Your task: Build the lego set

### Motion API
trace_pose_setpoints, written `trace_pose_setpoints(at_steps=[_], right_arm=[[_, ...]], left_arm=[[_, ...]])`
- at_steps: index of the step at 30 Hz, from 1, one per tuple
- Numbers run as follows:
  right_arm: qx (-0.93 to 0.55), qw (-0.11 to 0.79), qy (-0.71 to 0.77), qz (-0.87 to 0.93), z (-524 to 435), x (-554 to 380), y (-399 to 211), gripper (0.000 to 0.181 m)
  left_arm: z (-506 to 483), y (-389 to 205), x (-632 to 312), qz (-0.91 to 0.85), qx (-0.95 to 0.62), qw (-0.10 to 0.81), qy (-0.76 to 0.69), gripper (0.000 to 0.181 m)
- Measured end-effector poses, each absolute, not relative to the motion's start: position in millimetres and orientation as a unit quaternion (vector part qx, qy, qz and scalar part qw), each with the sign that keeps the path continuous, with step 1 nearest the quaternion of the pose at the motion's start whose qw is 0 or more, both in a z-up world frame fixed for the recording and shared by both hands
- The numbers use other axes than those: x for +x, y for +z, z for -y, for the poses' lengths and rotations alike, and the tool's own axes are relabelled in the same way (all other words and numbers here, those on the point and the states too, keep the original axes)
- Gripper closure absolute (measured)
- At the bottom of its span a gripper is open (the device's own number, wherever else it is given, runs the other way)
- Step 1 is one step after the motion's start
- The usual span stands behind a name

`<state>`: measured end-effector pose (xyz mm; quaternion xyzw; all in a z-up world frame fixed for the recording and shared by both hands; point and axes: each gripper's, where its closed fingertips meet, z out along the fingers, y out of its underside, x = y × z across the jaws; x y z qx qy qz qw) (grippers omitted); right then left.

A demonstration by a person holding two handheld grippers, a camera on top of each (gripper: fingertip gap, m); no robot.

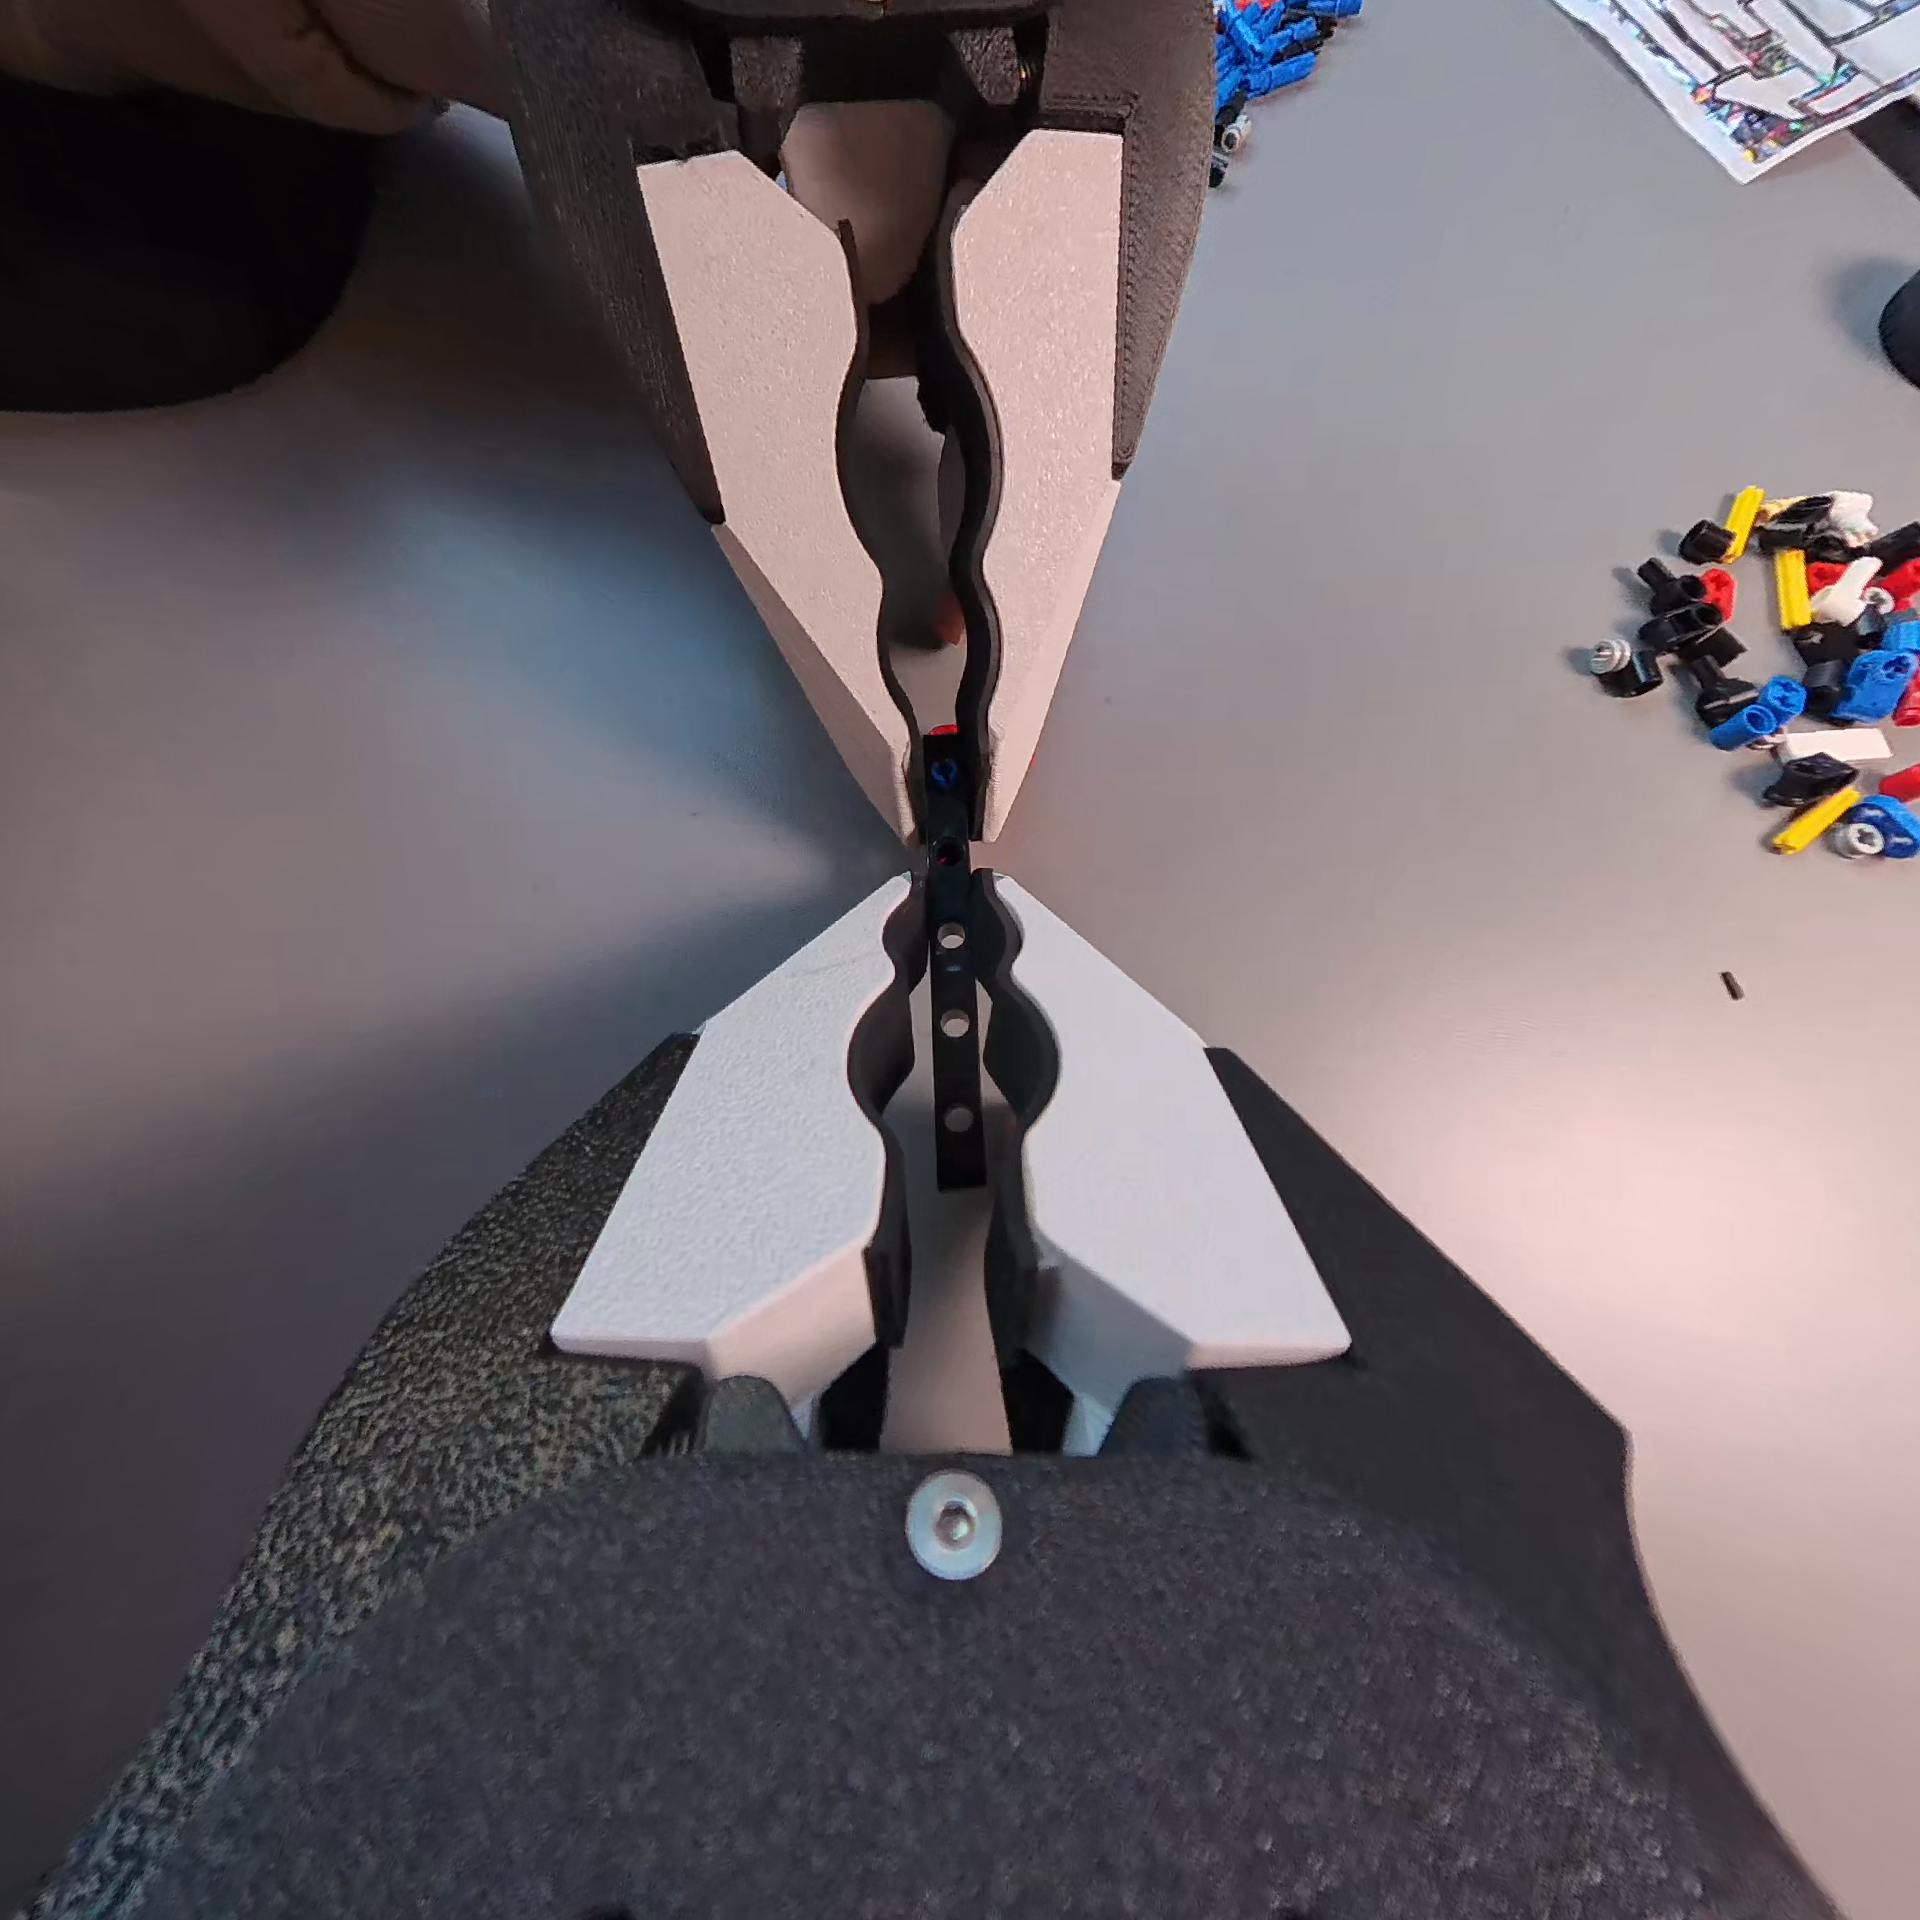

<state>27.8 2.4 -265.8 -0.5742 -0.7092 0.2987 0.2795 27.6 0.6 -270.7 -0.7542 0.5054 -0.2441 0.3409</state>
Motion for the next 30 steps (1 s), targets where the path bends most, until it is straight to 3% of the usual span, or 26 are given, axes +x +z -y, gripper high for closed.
trace_pose_setpoints(at_steps=[16,20,26,29,30], right_arm=[[-0.510,0.204,0.273,0.790,-3,29,-274,0.175],[-0.515,0.169,0.329,0.774,2,31,-267,0.175],[-0.535,0.036,0.475,0.698,14,28,-232,0.175],[-0.490,0.067,0.502,0.710,18,24,-214,0.174],[-0.458,0.093,0.502,0.728,21,25,-209,0.165]], left_arm=[[0,-271,31,-0.483,-0.784,0.305,-0.242,0.174],[8,-275,27,-0.484,-0.782,0.310,-0.241,0.149],[15,-246,32,-0.425,-0.774,0.362,-0.298,0.172],[21,-232,33,-0.345,-0.785,0.350,-0.376,0.176],[24,-230,33,-0.318,-0.787,0.343,-0.403,0.176]])
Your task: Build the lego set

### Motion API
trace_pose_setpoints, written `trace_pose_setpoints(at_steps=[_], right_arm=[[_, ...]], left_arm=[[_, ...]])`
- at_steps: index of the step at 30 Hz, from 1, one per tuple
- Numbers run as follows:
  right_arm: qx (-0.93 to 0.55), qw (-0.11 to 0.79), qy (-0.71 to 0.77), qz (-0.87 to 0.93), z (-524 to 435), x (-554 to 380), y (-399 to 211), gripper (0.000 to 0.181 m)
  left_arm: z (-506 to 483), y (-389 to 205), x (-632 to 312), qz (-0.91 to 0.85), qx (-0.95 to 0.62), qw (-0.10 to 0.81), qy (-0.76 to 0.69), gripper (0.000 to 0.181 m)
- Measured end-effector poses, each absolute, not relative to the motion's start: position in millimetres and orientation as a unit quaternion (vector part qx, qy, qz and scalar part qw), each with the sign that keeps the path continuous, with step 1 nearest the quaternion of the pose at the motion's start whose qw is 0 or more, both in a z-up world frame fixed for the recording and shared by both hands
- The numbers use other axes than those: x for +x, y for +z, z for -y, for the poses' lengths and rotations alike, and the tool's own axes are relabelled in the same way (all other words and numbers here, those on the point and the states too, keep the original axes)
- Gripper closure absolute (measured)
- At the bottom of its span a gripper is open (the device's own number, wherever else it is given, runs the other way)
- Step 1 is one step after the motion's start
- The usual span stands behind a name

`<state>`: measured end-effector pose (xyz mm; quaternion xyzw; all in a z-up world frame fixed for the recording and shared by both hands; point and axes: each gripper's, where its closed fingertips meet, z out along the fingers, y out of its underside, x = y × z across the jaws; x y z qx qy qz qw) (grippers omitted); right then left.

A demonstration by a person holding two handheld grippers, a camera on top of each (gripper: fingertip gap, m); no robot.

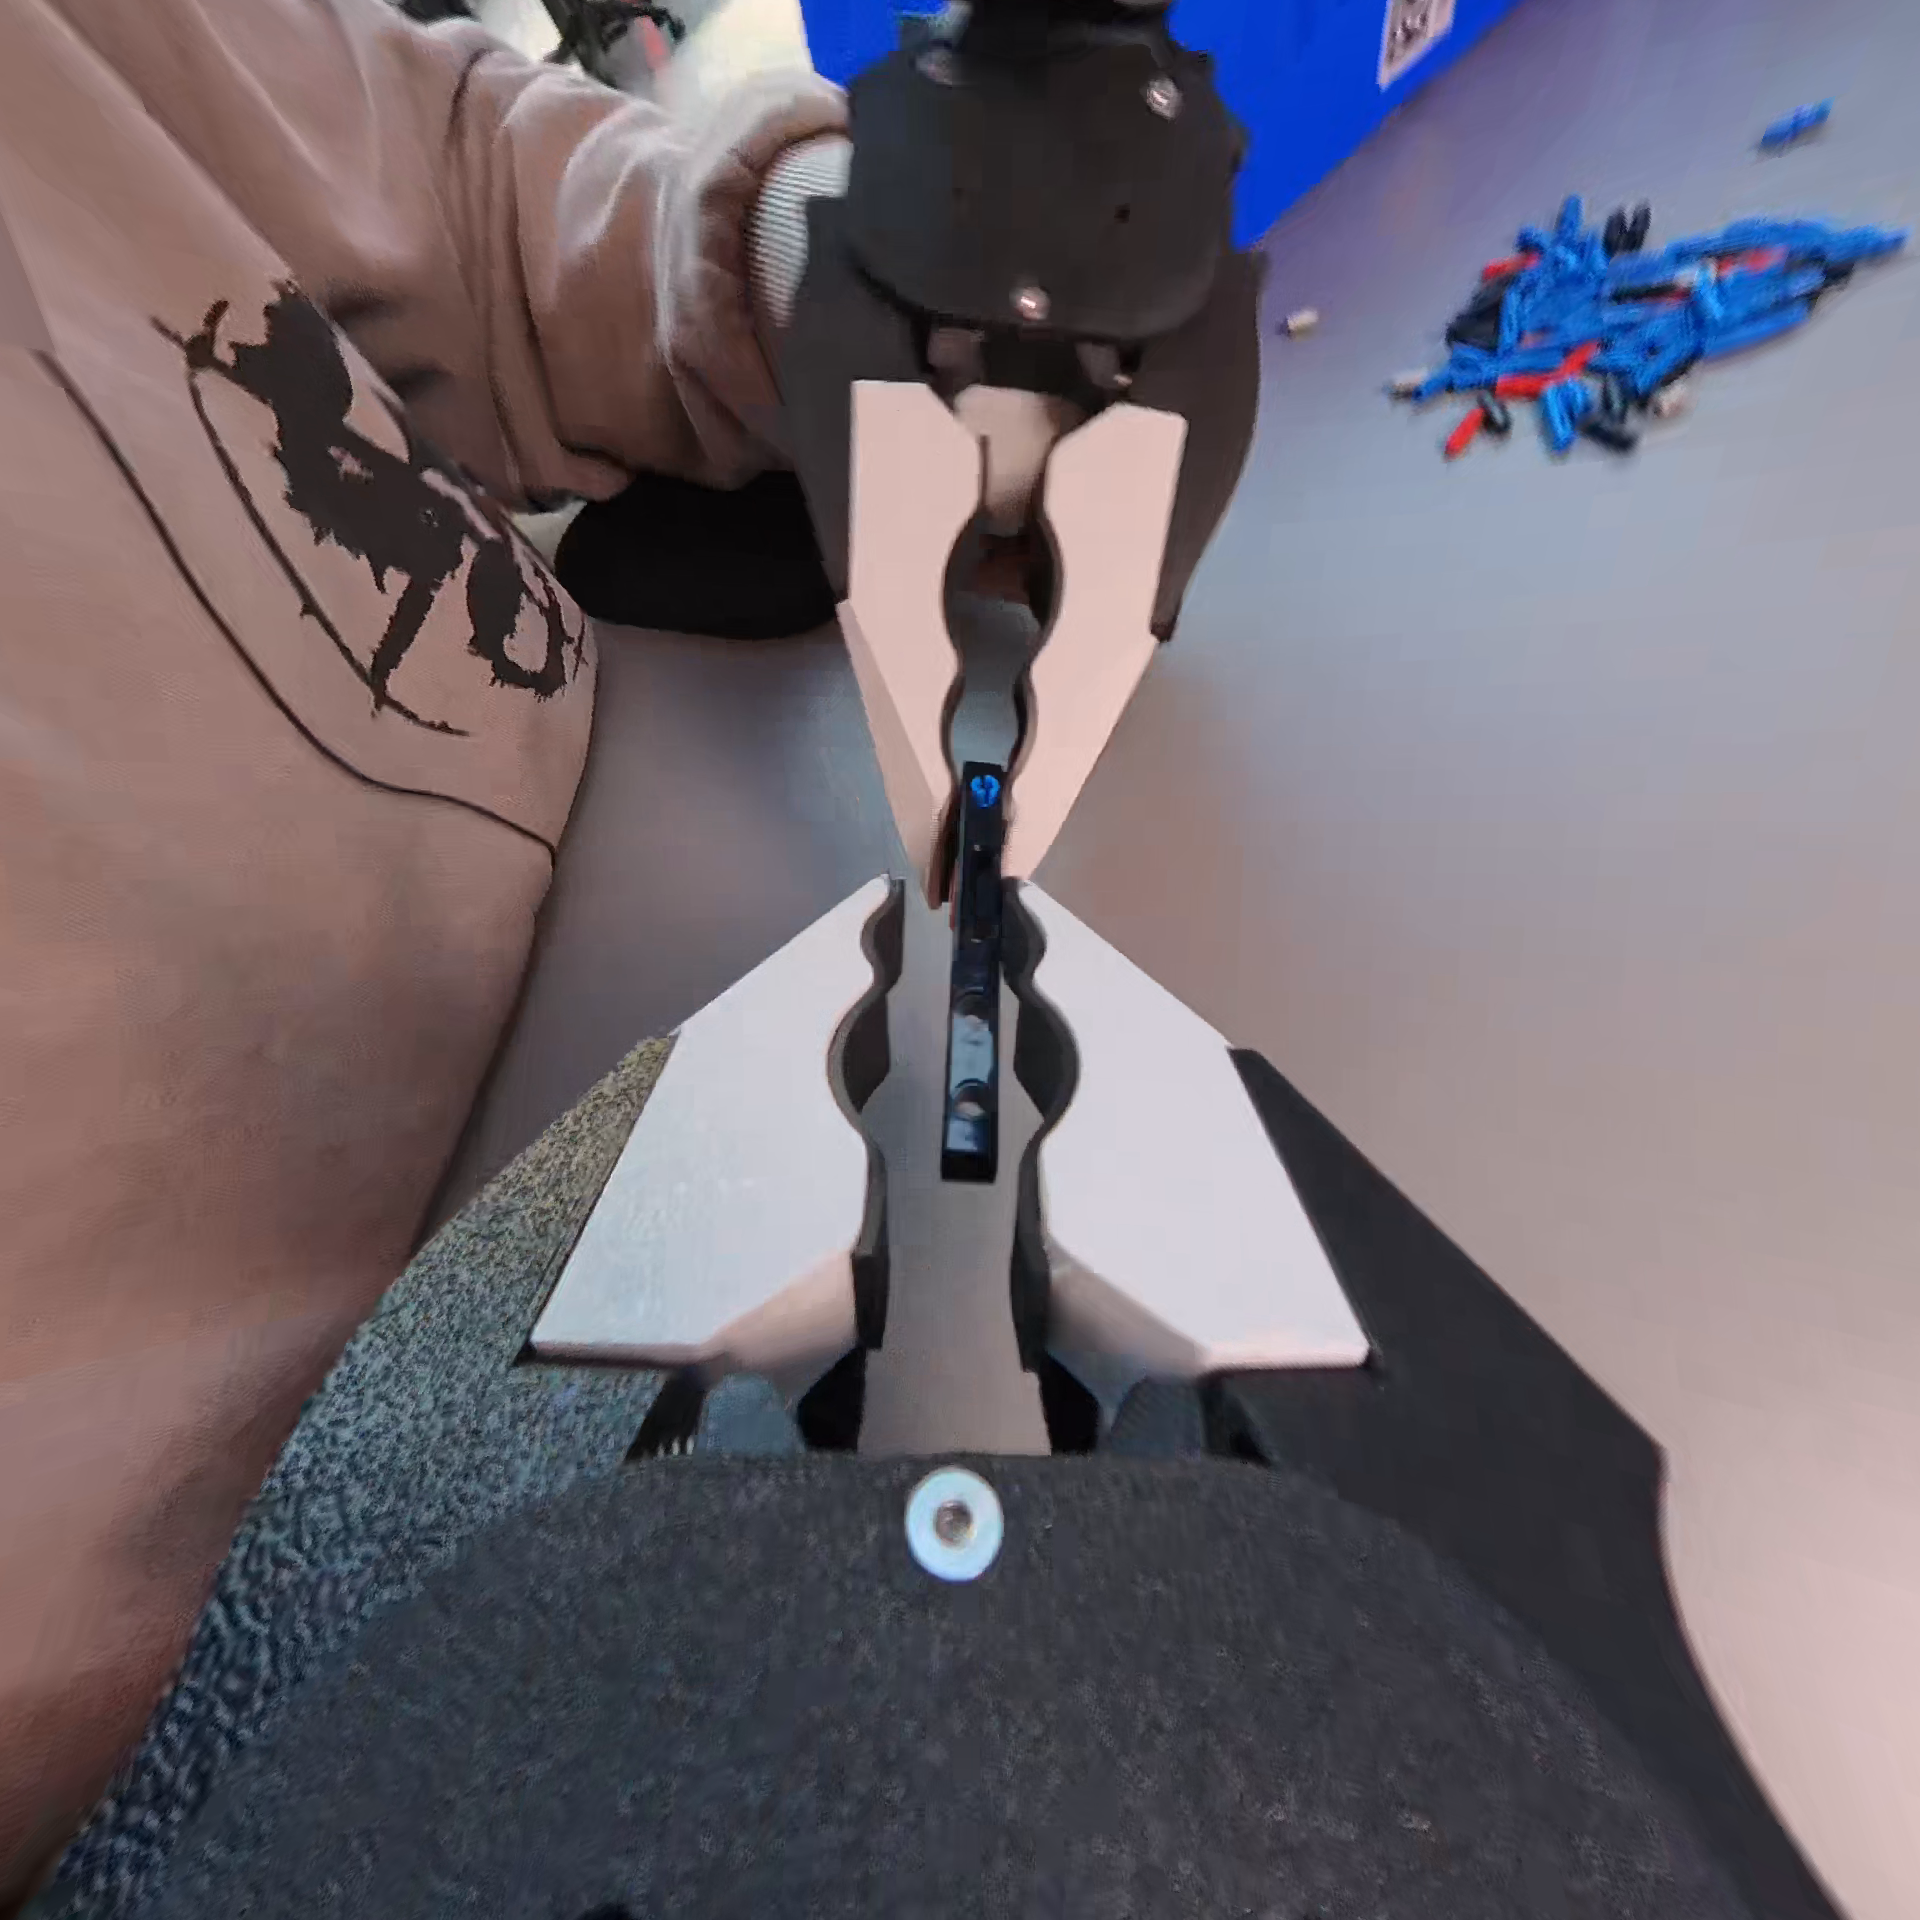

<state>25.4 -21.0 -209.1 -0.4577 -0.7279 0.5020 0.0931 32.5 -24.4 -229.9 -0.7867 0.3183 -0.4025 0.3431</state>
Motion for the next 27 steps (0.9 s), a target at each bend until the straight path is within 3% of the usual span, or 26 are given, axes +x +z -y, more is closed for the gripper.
trace_pose_setpoints(at_steps=[5,8,10,27], right_arm=[[-0.322,0.252,0.400,0.821,31,26,-208,0.140],[-0.272,0.301,0.365,0.838,42,24,-208,0.141],[-0.260,0.322,0.355,0.838,45,23,-205,0.152],[-0.270,0.273,0.415,0.825,69,44,-188,0.159]], left_arm=[[40,-215,35,-0.204,-0.764,0.308,-0.529,0.176],[46,-209,40,-0.170,-0.750,0.289,-0.570,0.176],[49,-206,45,-0.154,-0.742,0.277,-0.590,0.176],[70,-183,64,-0.066,-0.659,0.259,-0.703,0.176]])
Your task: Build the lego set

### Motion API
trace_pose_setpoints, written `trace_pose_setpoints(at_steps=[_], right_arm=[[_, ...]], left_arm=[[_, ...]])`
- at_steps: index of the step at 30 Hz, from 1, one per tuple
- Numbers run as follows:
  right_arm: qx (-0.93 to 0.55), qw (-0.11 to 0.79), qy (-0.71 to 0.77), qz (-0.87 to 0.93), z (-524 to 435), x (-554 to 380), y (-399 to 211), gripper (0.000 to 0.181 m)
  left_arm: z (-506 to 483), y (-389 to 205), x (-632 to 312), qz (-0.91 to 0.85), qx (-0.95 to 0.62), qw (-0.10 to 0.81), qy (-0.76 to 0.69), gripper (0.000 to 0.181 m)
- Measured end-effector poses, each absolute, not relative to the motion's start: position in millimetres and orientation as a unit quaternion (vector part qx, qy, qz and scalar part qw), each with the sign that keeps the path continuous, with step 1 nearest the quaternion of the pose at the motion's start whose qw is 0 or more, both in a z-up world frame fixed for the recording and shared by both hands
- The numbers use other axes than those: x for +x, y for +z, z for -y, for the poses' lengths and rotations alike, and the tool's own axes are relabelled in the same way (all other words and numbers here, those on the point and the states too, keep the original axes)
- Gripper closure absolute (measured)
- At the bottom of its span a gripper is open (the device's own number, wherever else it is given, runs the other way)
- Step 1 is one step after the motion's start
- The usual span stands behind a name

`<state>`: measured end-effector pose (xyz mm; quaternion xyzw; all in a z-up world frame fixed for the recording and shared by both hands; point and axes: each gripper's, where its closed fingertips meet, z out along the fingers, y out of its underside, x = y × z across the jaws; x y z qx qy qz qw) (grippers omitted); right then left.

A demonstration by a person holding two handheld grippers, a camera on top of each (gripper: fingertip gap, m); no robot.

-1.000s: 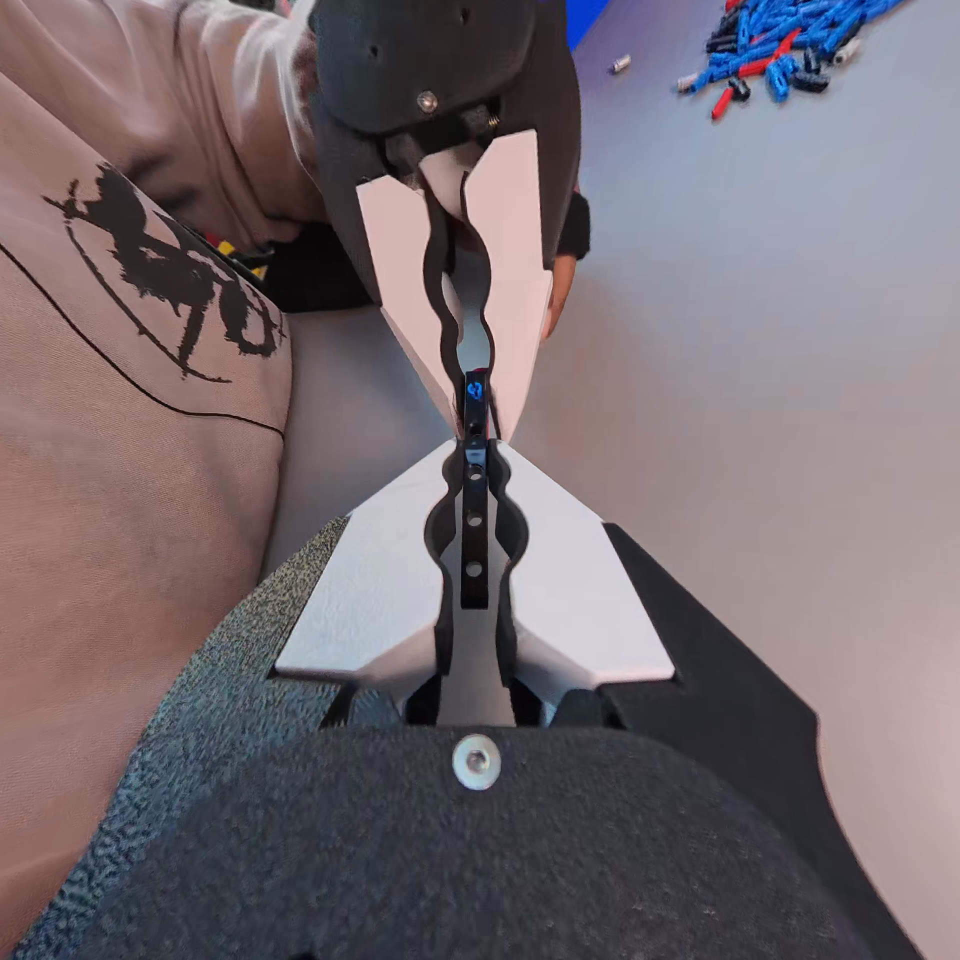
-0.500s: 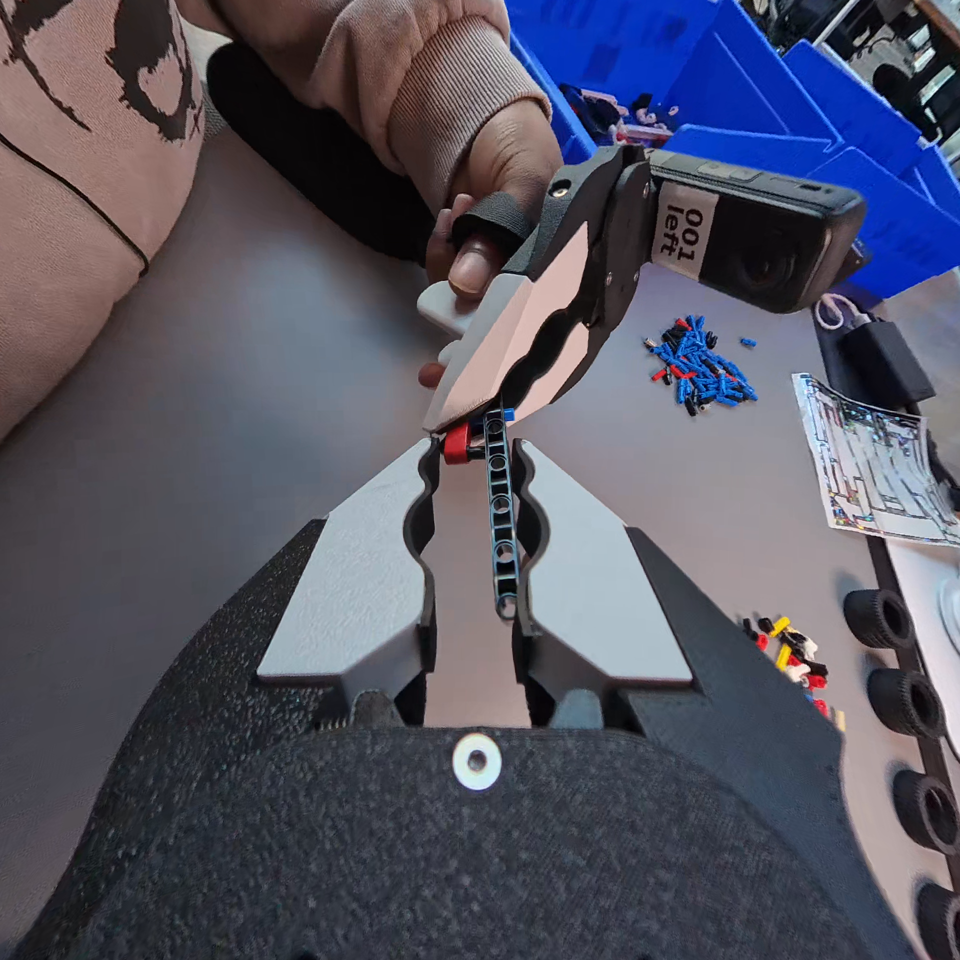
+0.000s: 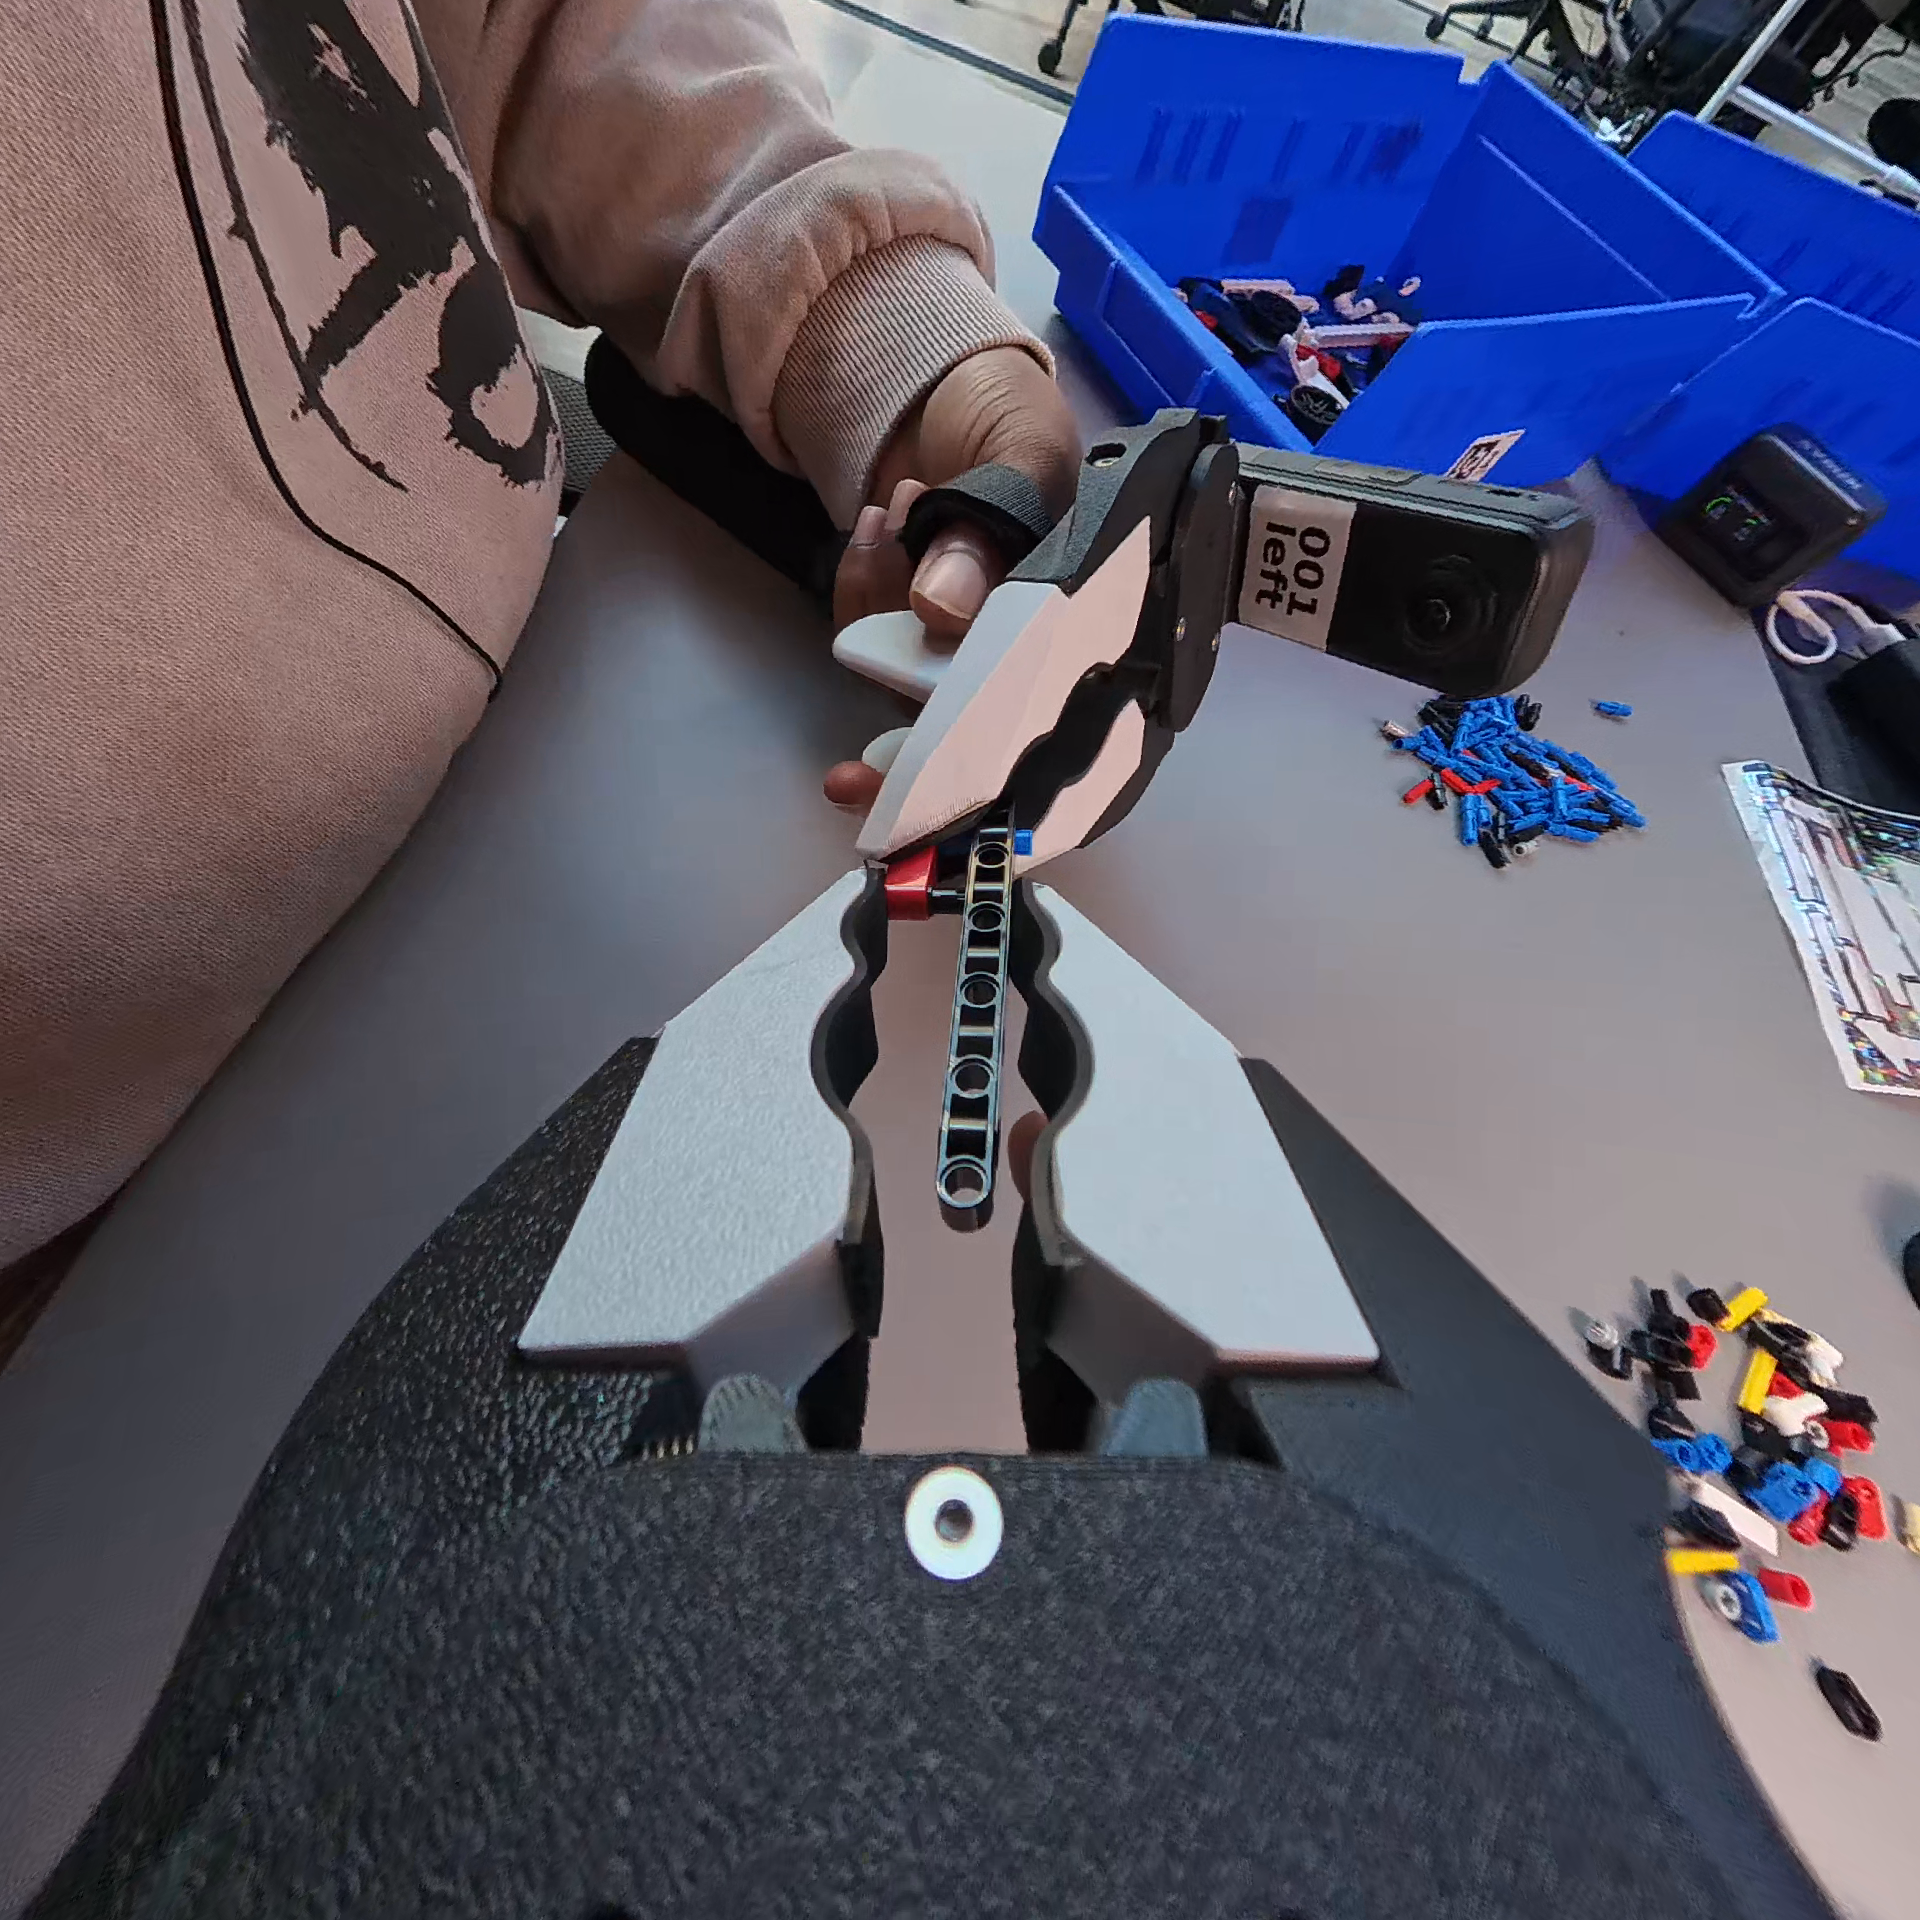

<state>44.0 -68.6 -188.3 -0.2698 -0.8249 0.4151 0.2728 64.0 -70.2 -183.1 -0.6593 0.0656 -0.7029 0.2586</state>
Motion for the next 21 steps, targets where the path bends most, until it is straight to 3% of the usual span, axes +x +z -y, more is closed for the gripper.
trace_pose_setpoints(at_steps=[4,6,9,15,21], right_arm=[[-0.293,0.260,0.442,0.807,64,39,-181,0.159],[-0.307,0.256,0.466,0.789,58,35,-175,0.159],[-0.326,0.242,0.492,0.770,52,32,-172,0.159],[-0.341,0.216,0.515,0.756,55,25,-176,0.158],[-0.348,0.224,0.523,0.745,54,22,-177,0.159]], left_arm=[[65,-177,57,-0.113,-0.678,0.339,-0.643,0.168],[60,-169,46,-0.169,-0.698,0.421,-0.555,0.151],[57,-166,31,-0.253,-0.722,0.509,-0.395,0.147],[52,-178,29,-0.332,-0.741,0.534,-0.234,0.159],[50,-179,27,-0.318,-0.748,0.529,-0.245,0.161]])
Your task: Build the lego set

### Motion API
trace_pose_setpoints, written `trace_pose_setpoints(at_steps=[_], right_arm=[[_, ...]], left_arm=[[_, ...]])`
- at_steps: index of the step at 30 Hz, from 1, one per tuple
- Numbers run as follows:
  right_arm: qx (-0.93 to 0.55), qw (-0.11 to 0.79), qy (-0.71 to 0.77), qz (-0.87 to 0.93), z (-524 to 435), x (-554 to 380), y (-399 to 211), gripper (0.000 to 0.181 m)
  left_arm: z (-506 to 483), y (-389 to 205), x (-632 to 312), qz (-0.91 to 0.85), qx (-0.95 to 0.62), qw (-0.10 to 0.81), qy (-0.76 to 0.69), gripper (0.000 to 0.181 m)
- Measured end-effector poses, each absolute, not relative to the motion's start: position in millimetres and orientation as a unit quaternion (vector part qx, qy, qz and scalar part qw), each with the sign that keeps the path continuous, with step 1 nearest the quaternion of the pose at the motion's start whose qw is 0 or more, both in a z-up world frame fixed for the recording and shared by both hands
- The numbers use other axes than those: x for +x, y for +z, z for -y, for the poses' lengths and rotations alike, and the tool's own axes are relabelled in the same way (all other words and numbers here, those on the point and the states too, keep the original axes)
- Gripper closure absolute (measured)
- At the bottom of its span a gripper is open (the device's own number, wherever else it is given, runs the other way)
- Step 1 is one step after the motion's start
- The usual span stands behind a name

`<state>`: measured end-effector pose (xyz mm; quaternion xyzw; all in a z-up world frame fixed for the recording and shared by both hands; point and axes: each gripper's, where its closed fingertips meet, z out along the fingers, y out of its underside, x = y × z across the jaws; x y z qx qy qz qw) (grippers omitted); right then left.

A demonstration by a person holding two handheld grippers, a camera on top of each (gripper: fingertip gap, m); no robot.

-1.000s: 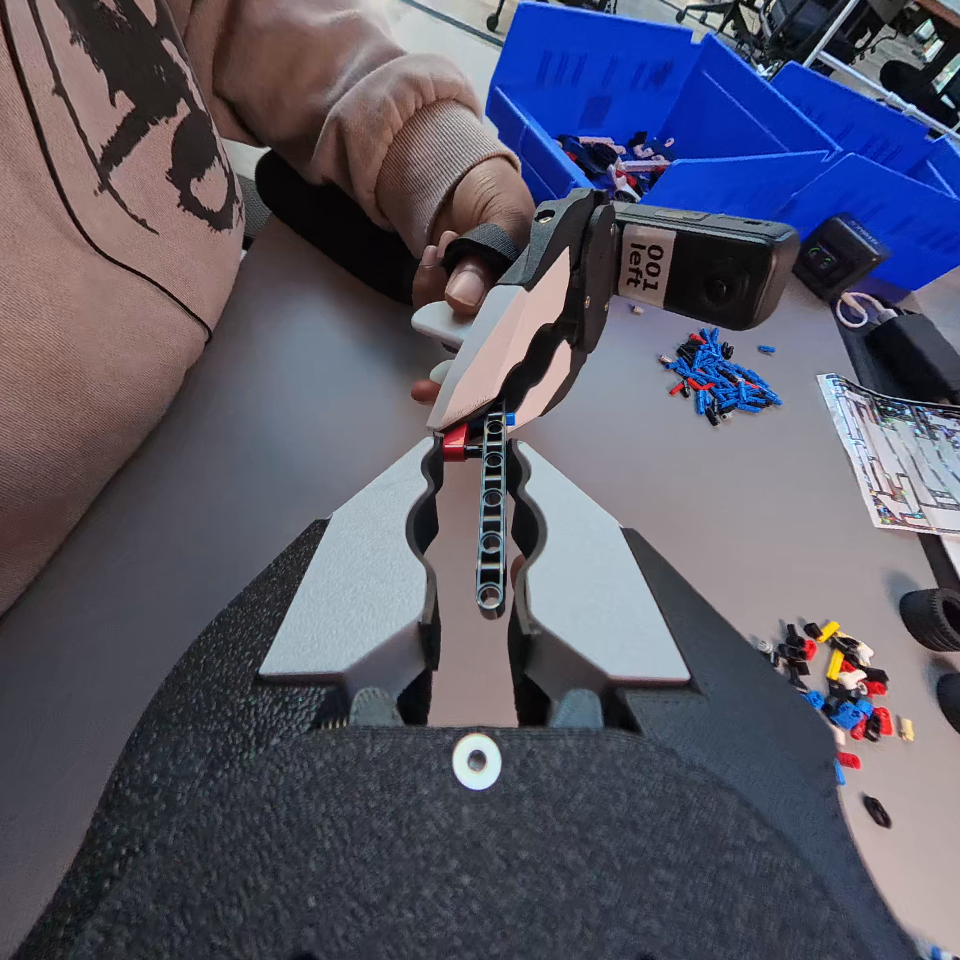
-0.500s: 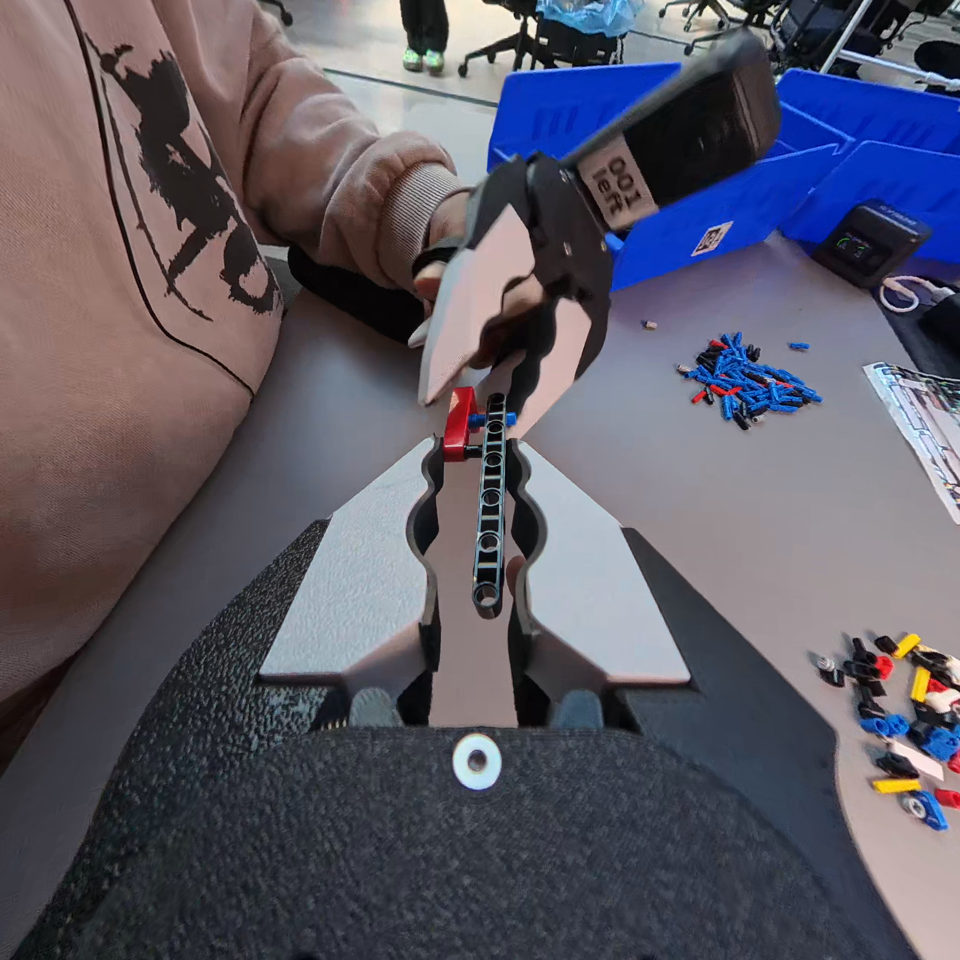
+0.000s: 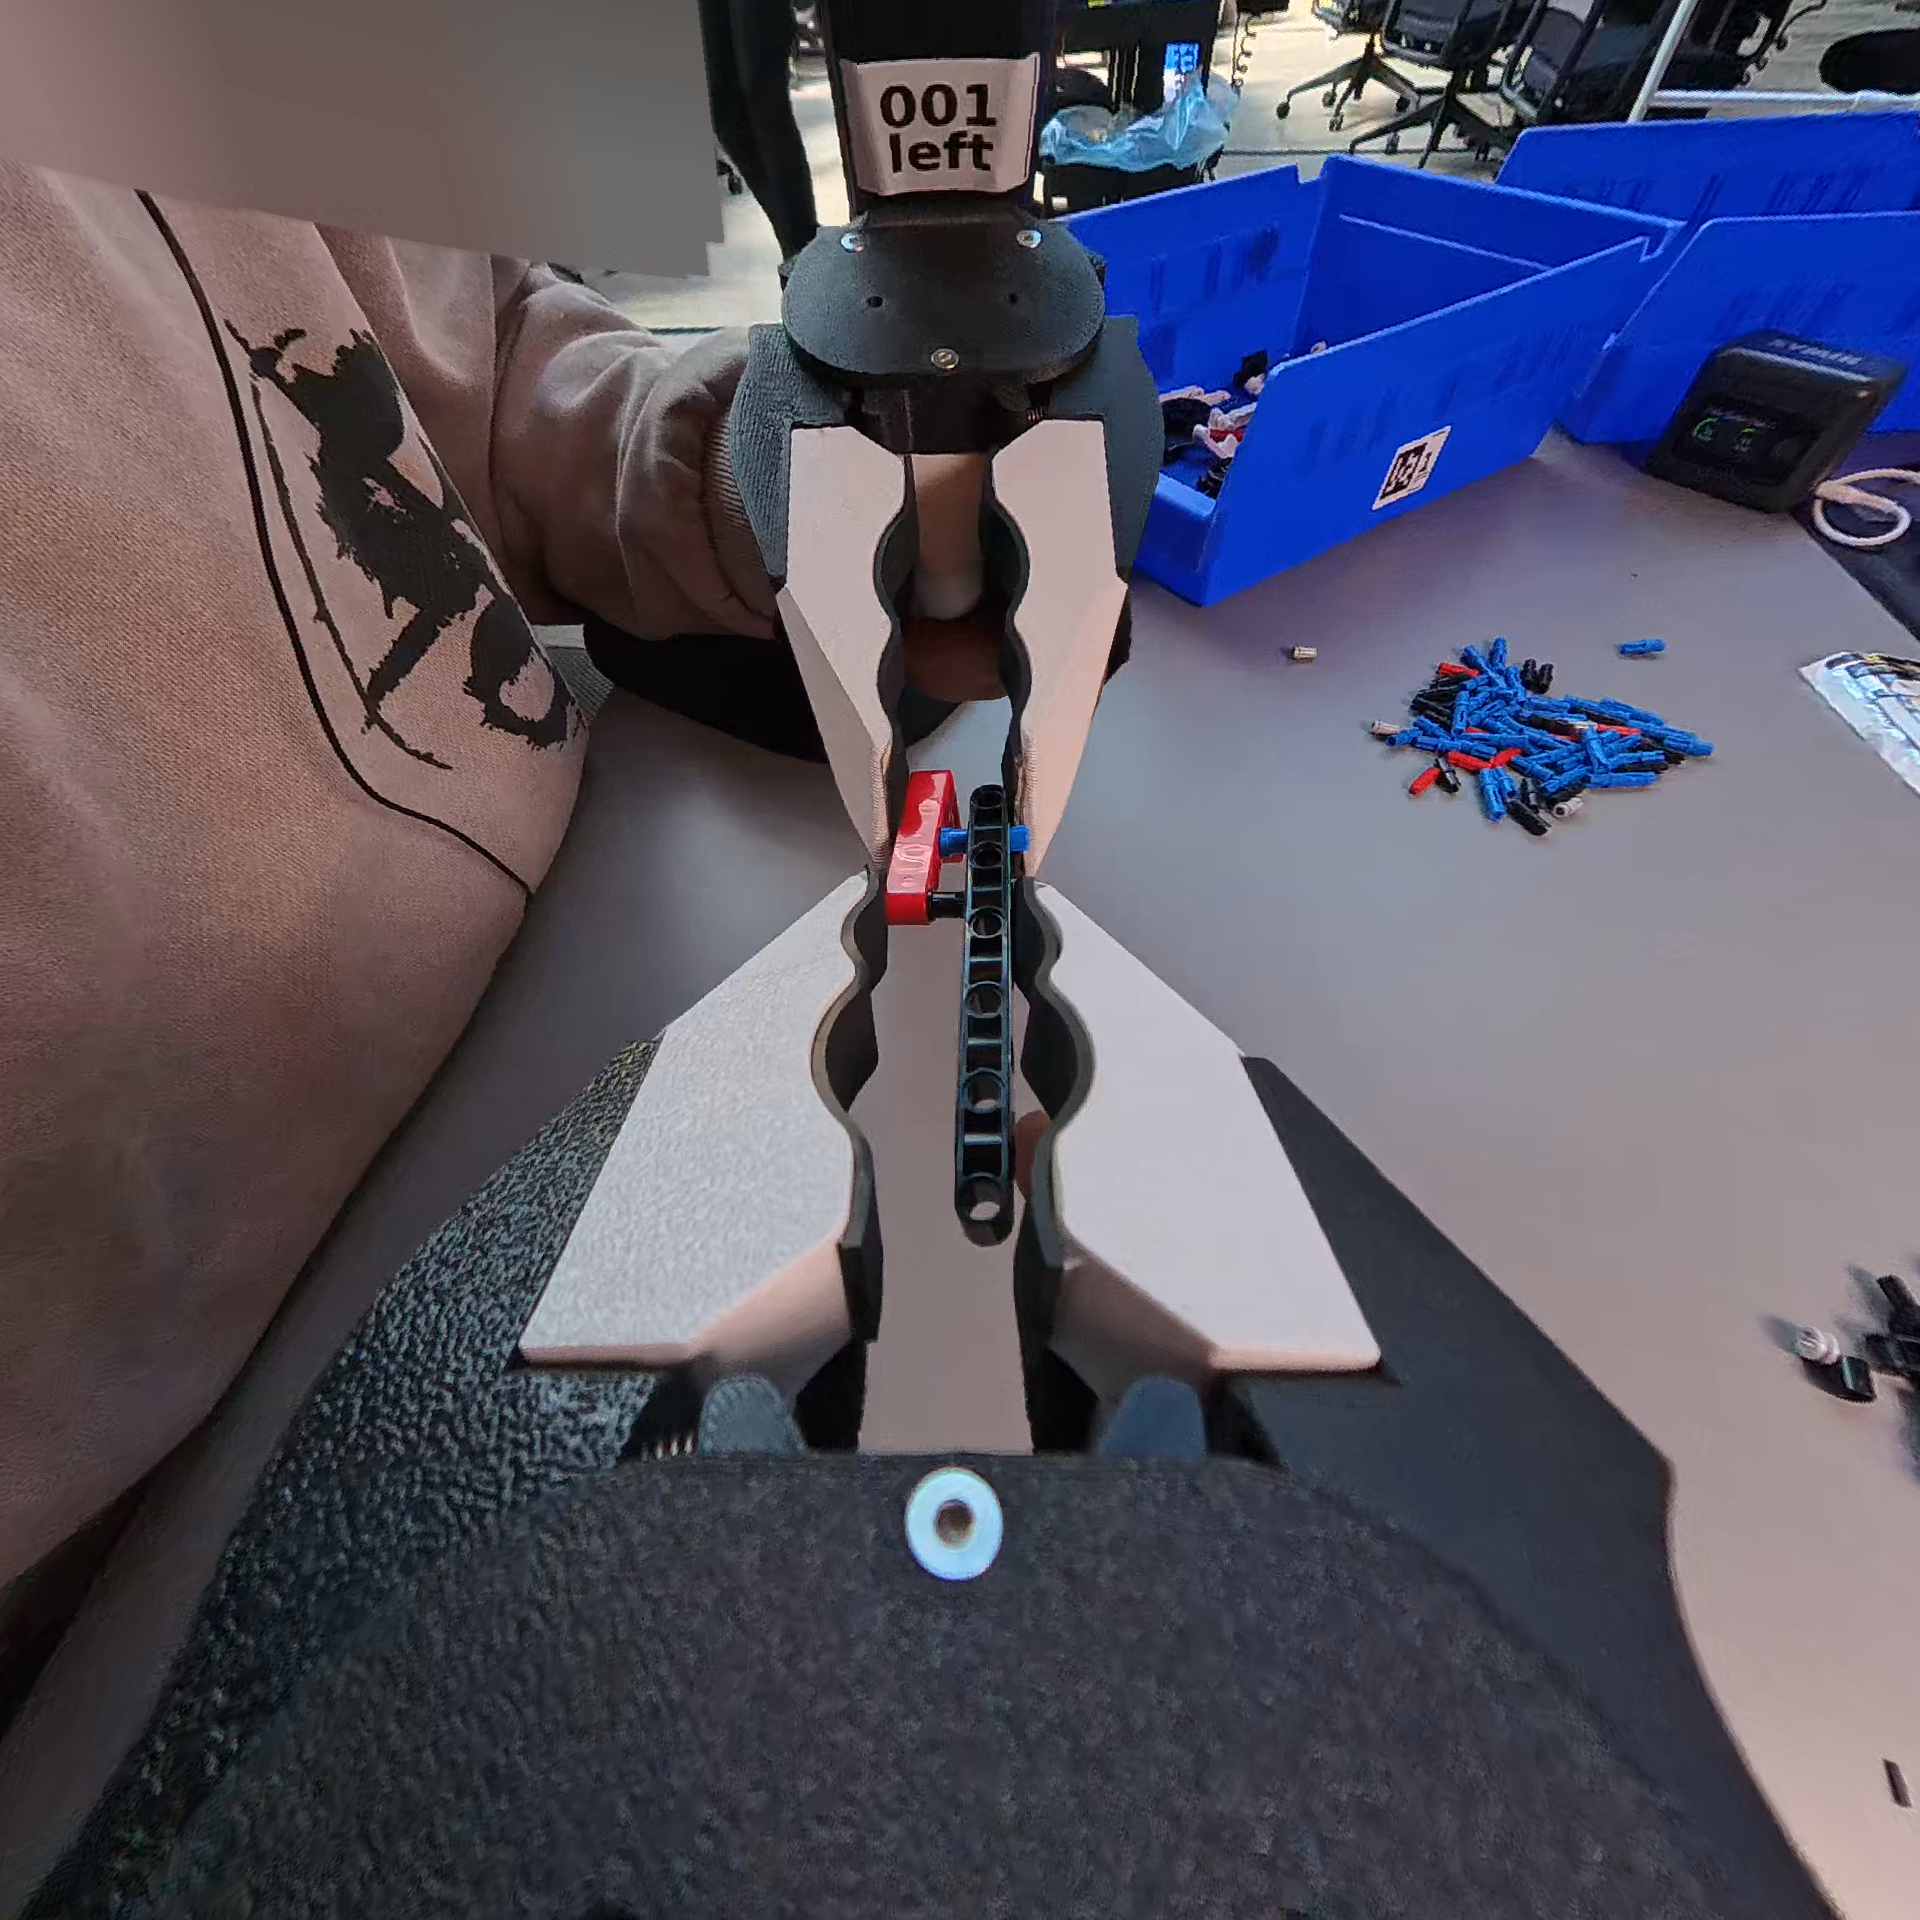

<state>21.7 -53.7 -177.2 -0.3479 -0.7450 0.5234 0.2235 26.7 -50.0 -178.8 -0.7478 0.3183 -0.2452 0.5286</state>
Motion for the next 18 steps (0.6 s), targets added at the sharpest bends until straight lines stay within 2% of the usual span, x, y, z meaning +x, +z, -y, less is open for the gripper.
trace_pose_setpoints(at_steps=[9,15,18], right_arm=[[-0.366,0.212,0.532,0.734,50.0,18.1,-186.8,0.159],[-0.406,0.167,0.579,0.687,46.1,12.3,-182.3,0.159],[-0.402,0.178,0.586,0.681,44.7,12.3,-180.2,0.159]], left_arm=[[46.7,-188.7,23.9,-0.281,-0.755,0.514,-0.296,0.161],[42.6,-185.8,18.6,-0.239,-0.745,0.521,-0.341,0.161],[42.2,-185.2,17.2,-0.240,-0.739,0.524,-0.349,0.161]])
